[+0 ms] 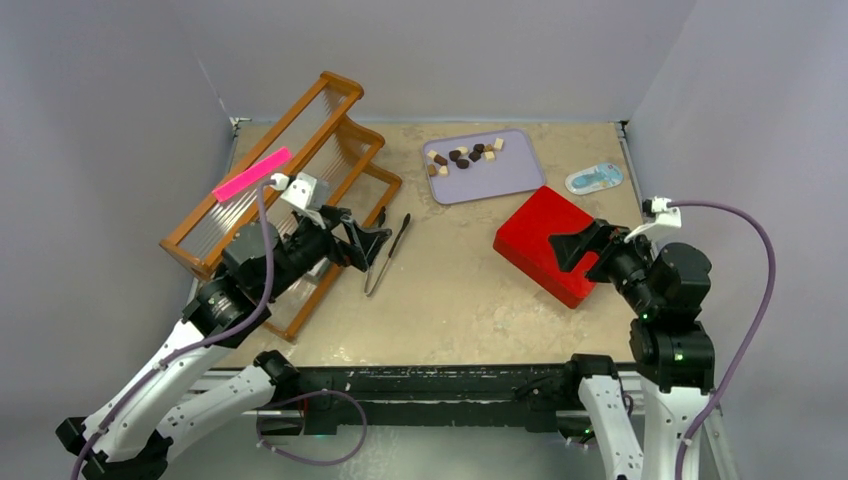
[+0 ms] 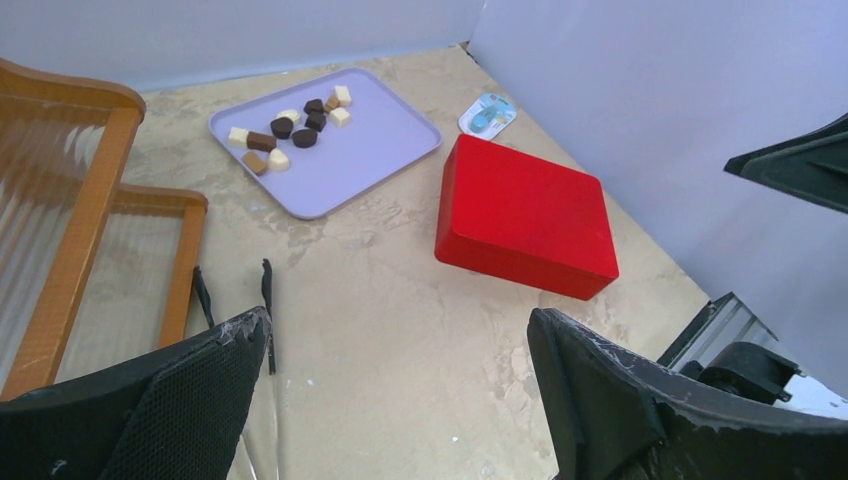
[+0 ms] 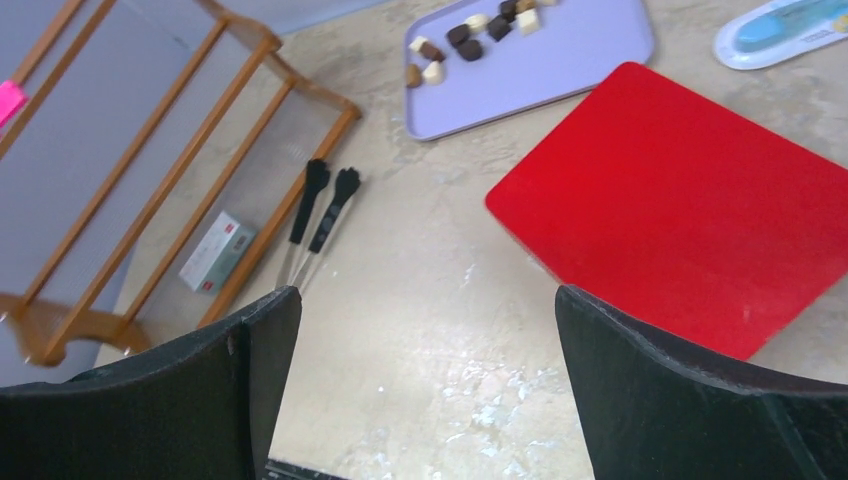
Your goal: Pack the chocolate
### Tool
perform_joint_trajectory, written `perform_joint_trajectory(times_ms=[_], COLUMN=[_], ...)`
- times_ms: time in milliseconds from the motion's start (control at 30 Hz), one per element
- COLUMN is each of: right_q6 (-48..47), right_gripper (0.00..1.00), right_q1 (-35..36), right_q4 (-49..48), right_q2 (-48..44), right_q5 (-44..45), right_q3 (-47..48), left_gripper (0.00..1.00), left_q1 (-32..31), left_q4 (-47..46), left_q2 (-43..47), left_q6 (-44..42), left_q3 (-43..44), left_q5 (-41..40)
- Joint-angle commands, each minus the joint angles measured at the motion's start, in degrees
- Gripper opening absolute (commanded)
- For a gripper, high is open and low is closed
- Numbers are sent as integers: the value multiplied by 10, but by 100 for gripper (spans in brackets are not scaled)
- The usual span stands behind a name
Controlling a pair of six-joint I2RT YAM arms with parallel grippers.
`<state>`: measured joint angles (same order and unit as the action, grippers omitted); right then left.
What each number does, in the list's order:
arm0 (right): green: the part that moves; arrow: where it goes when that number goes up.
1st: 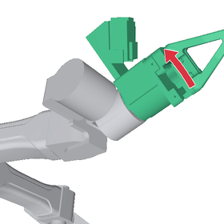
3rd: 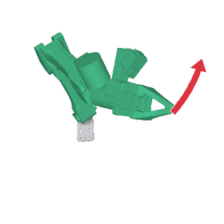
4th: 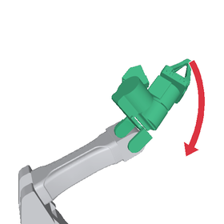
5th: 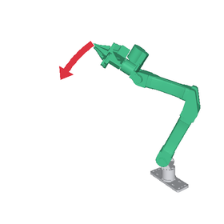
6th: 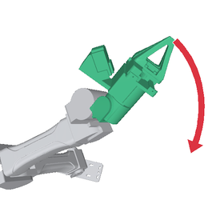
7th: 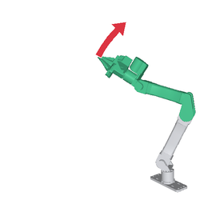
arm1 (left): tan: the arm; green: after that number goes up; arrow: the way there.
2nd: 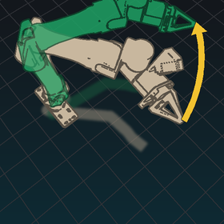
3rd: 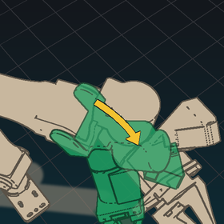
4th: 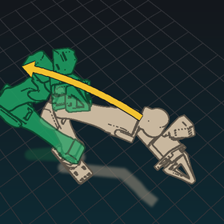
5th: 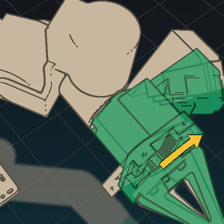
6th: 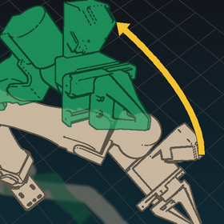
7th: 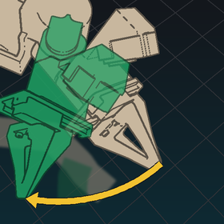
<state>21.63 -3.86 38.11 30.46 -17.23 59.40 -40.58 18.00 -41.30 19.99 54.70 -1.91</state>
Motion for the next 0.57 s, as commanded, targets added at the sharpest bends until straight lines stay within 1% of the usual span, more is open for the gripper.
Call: perform_joint_trajectory(times_ms=[0,233,533], right_q6=[10,14,17], right_gripper=[99,99,99], right_q1=[0,0,0], right_q4=[-29,-12,1], right_q2=[-15,-16,-20], right_q5=[-75,-75,-57], right_q3=[-15,-20,-15], left_gripper=[100,100,100], left_q1=[1,1,1], left_q4=[-27,-33,-35], left_q2=[15,18,30], left_q6=[30,58,59], left_q3=[14,1,-2], left_q5=[14,38,37])
